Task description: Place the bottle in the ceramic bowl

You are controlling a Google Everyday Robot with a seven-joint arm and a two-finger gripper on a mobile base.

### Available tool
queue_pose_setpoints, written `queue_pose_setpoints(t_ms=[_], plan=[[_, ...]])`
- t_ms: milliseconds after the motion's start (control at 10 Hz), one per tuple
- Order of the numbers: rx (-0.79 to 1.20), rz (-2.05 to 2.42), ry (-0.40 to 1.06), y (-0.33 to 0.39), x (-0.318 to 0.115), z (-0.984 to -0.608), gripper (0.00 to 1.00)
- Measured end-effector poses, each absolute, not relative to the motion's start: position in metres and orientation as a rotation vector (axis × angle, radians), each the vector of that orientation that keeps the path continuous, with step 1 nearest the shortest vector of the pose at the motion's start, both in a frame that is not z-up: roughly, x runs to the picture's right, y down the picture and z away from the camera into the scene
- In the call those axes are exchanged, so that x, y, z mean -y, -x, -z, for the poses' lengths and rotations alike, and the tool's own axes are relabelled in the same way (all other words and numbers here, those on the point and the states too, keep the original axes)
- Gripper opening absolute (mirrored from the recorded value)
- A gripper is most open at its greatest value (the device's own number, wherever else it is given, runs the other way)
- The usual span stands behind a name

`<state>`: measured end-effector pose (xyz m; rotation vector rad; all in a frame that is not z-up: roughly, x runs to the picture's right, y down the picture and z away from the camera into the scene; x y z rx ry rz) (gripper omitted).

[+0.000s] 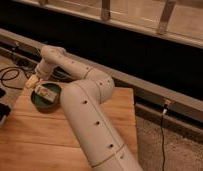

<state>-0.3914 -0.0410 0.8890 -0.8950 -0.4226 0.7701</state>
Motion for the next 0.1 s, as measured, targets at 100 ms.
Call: queue_pose_setpoints(t_ms=[100], plan=[[0.423, -0.770, 0.895, 0.3915, 0.0410, -0.8890, 0.80]])
